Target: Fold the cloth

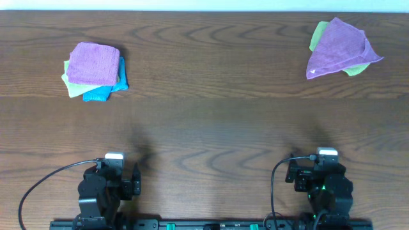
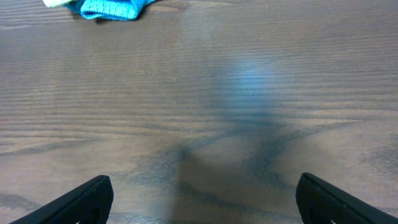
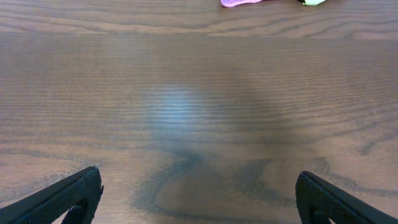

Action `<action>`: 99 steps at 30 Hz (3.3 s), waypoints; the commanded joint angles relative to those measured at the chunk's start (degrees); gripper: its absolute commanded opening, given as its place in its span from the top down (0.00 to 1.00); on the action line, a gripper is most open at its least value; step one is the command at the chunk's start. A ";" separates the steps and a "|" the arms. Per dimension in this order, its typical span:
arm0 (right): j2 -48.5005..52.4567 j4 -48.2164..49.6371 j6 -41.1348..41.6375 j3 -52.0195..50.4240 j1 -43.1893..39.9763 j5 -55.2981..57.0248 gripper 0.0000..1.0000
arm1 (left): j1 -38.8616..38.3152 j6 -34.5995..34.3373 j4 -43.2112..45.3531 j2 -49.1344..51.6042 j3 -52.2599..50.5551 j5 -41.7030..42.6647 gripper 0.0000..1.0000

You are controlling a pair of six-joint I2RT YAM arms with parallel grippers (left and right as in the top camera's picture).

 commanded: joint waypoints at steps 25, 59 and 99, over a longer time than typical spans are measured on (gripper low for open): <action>57.22 4.11 8.33 46.07 -11.76 1.84 0.01 | 0.35 0.83 -2.43 -0.42 -2.34 -1.29 0.05; 107.08 11.74 5.51 77.05 -20.06 -8.39 0.01 | 0.35 0.83 -2.40 -0.42 -2.36 -1.29 0.05; 133.26 29.70 19.08 90.99 -21.29 -10.43 0.18 | 0.35 0.83 -2.40 -0.42 -2.36 -1.29 0.05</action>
